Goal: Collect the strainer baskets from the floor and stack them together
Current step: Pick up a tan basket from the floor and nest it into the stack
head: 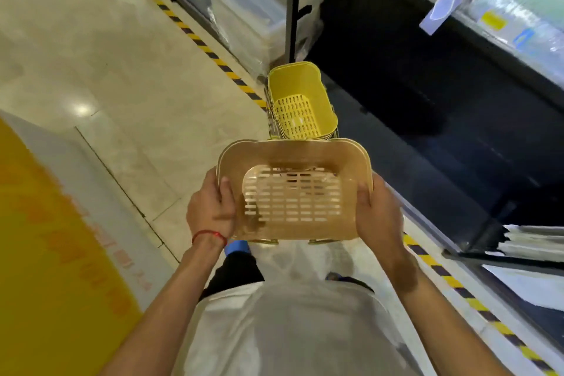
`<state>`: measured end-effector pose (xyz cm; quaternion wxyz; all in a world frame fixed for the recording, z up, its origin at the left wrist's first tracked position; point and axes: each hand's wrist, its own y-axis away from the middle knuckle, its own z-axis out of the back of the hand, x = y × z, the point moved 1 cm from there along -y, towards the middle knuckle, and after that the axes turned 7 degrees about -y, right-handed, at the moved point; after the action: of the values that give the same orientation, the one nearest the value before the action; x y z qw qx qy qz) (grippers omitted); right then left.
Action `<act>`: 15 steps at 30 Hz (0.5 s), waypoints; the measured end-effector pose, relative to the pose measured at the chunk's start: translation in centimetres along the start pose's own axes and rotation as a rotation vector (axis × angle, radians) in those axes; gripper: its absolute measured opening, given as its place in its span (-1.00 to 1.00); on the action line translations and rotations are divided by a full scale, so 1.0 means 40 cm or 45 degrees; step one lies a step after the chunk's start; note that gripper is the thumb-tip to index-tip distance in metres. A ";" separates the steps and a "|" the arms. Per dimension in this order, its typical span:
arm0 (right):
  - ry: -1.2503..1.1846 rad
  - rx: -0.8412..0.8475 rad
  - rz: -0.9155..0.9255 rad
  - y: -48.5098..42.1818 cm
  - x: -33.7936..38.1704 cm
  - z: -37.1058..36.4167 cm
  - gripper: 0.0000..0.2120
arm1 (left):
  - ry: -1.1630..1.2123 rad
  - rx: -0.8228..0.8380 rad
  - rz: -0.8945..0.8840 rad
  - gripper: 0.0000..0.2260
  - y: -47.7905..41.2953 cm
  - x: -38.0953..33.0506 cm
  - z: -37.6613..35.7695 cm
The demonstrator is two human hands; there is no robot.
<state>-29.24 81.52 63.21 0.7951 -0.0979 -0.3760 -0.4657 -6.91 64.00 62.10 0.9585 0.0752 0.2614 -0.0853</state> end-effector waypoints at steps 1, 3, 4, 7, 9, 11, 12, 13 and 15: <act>-0.061 -0.027 -0.053 0.001 0.028 -0.018 -0.70 | -0.016 0.030 -0.030 -0.73 -0.056 0.004 0.012; -0.165 -0.075 -0.140 0.004 0.084 -0.049 -0.65 | -0.012 0.084 -0.102 -0.72 -0.154 0.001 0.044; -0.169 -0.116 -0.165 0.004 0.113 -0.063 -0.62 | -0.001 0.108 -0.149 -0.73 -0.196 -0.006 0.059; -0.147 -0.265 -0.238 -0.001 0.169 -0.105 -0.62 | -0.025 0.158 -0.270 -0.70 -0.305 -0.034 0.079; -0.153 -0.320 -0.312 -0.013 0.188 -0.123 -0.63 | -0.056 0.199 -0.341 -0.69 -0.361 -0.054 0.077; -0.174 -0.360 -0.372 -0.035 0.198 -0.136 -0.64 | -0.064 0.246 -0.401 -0.68 -0.409 -0.074 0.063; -0.184 -0.378 -0.390 -0.049 0.196 -0.145 -0.64 | -0.073 0.274 -0.414 -0.69 -0.433 -0.087 0.054; -0.190 -0.397 -0.403 -0.065 0.191 -0.153 -0.63 | -0.082 0.296 -0.421 -0.69 -0.455 -0.101 0.042; -0.225 -0.431 -0.445 -0.097 0.187 -0.166 -0.58 | -0.088 0.315 -0.441 -0.70 -0.493 -0.134 0.022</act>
<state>-26.93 71.06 62.98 0.6390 -0.2035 -0.3719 -0.6418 -15.03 45.28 63.66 0.9214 0.1432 0.2248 -0.2827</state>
